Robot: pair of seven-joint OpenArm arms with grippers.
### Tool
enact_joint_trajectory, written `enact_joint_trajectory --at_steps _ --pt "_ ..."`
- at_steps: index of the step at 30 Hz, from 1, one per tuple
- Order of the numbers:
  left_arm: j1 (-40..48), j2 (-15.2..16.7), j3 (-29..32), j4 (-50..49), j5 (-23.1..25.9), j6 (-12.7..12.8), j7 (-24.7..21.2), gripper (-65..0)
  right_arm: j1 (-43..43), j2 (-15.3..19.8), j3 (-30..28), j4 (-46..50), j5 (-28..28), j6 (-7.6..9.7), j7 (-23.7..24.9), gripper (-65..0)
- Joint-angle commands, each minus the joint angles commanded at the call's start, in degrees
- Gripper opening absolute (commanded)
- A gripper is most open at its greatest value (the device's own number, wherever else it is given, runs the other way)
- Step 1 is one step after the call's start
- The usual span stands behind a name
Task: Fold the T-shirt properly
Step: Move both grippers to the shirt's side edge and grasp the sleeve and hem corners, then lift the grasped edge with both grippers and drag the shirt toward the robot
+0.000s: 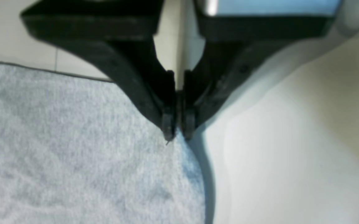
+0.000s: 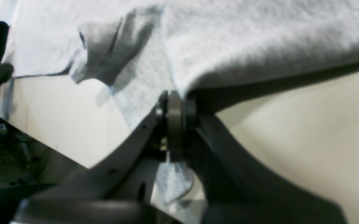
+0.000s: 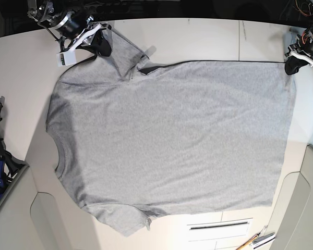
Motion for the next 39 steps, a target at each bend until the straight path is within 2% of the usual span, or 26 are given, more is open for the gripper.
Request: enact_joint_trajectory --at_steps 1,6,11,19,22,25,29,35,39 --pt "-0.28 -0.15 -0.02 0.07 0.02 0.00 0.02 -65.0 -0.02 -0.02 0.26 1.01 0.09 0.83 -1.11 -65.0" --pt "-0.42 -0.42 -2.47 1.38 0.02 0.00 0.63 -65.0 -0.87 0.00 1.92 9.22 0.13 0.85 -8.79 -65.0" --pt "-0.39 -0.42 -4.70 3.72 -0.31 0.00 3.69 -65.0 -4.72 0.02 5.44 16.55 2.47 0.90 -8.81 -65.0" --pt "-1.11 -0.46 -4.96 8.83 -1.22 0.00 3.43 -65.0 -4.57 0.13 7.89 21.99 2.62 0.87 -7.19 -65.0" --pt "-3.21 -0.33 -4.96 8.81 2.86 0.00 2.01 -65.0 -1.55 0.15 9.42 21.92 1.27 0.87 -7.04 -65.0" --pt "-5.57 -0.26 -4.96 8.79 8.22 0.00 -1.57 -65.0 1.57 0.13 10.01 21.59 -1.33 0.85 -6.95 -65.0" --pt "-9.64 -0.15 -4.90 8.79 12.04 0.00 -2.29 -65.0 6.45 0.15 9.99 18.62 -2.62 0.92 -6.58 -65.0" --pt "-15.50 -0.15 -2.82 5.14 15.80 0.00 -3.67 -65.0 17.51 0.15 9.53 7.30 -2.82 4.85 -6.60 -65.0" --pt "-19.87 -0.15 -1.07 0.94 18.43 0.00 -7.13 -65.0 24.70 0.15 9.44 1.03 -3.28 5.11 -6.58 -65.0"
